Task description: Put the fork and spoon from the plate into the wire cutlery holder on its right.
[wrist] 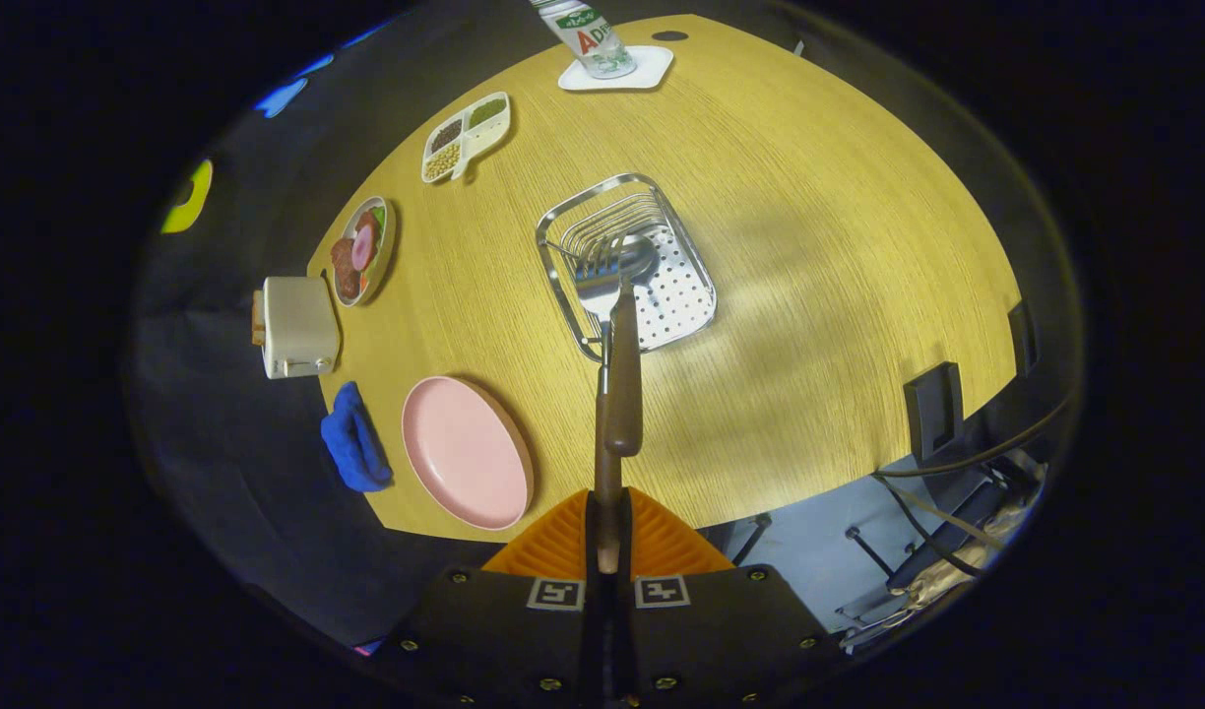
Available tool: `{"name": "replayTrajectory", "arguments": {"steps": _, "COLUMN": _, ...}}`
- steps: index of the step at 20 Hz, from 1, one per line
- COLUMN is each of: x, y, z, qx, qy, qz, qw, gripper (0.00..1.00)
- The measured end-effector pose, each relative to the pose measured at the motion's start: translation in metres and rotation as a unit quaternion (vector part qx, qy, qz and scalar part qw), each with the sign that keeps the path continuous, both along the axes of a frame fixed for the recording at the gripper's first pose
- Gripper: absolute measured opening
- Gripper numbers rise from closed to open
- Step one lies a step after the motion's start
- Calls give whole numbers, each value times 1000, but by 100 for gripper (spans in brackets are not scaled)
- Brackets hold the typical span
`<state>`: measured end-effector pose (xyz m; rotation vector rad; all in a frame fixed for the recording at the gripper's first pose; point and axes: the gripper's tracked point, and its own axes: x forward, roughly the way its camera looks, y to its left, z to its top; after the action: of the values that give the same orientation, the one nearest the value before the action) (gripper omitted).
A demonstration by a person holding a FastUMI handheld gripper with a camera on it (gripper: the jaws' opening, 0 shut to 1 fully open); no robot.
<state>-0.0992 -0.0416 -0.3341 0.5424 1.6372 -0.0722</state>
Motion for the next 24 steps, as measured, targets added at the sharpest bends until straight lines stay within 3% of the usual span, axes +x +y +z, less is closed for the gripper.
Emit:
{"name": "replayTrajectory", "arguments": {"steps": 15, "x": 15, "y": -1, "z": 9, "qx": 19, "qy": 44, "qz": -39, "qw": 998, "gripper": 6}}
{"name": "replayTrajectory", "arguments": {"steps": 21, "x": 20, "y": -1, "z": 14, "qx": 28, "qy": 35, "qz": -58, "qw": 997, "gripper": 11}}
{"name": "replayTrajectory", "arguments": {"steps": 22, "x": 20, "y": -1, "z": 16, "qx": 29, "qy": 36, "qz": -60, "qw": 997, "gripper": 16}}
{"name": "replayTrajectory", "arguments": {"steps": 24, "x": 23, "y": 0, "z": 15, "qx": 31, "qy": 30, "qz": -67, "qw": 997, "gripper": 18}}
